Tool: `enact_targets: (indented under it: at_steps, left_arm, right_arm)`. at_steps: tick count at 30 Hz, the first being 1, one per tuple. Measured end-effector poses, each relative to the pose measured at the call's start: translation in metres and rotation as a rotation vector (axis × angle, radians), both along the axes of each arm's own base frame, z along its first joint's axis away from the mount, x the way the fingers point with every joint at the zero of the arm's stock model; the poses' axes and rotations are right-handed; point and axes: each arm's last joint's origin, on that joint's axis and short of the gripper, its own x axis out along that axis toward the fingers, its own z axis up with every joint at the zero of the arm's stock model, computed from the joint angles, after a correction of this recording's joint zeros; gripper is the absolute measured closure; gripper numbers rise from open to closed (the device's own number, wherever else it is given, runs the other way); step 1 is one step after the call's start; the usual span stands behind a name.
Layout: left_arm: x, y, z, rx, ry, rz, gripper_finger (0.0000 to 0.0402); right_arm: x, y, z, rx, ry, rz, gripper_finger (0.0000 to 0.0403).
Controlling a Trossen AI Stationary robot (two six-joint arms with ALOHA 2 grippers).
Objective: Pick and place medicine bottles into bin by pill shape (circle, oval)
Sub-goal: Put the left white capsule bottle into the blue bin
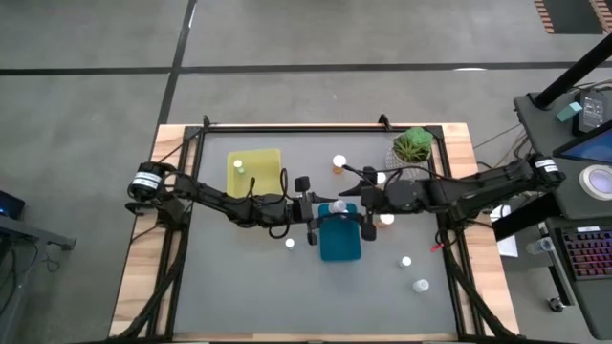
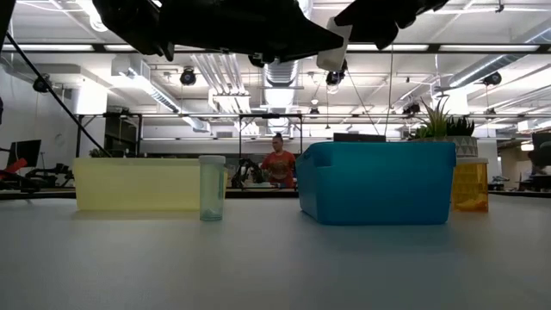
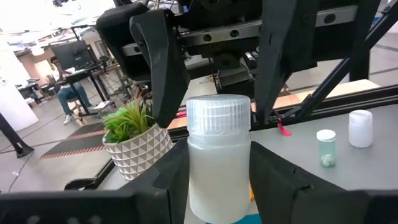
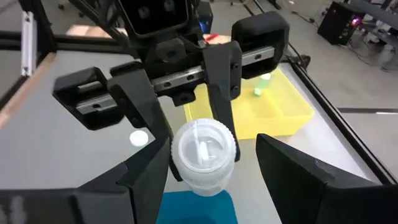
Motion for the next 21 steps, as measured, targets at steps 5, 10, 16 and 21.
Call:
enact_targets:
  at_steps: [5, 10, 16, 21]
  left_arm:
    - [0.0, 0.0, 0.0, 0.0, 0.0, 0.001, 0.0281]
    - [0.0, 0.0003, 0.0, -0.002, -0.001, 0.006, 0.028]
    - [-0.0001, 0.0001, 0.0002, -0.002, -0.001, 0.002, 0.0232]
    - [-0.0003, -0.0003, -0.0001, 0.013, 0.011, -0.002, 0.0175]
  right_arm:
    - [0.0026, 0.0001, 0.0018, -0.009, 0.009, -0.008, 0.0204]
    - [0.0021, 0.0001, 0.002, 0.0, 0.009, -0.01, 0.0254]
    - [0.0018, 0.0, 0.0014, 0.034, 0.013, -0.026, 0.0276]
    - [0.0004, -0.0004, -0.0005, 0.057, 0.035, -0.041, 0.0264]
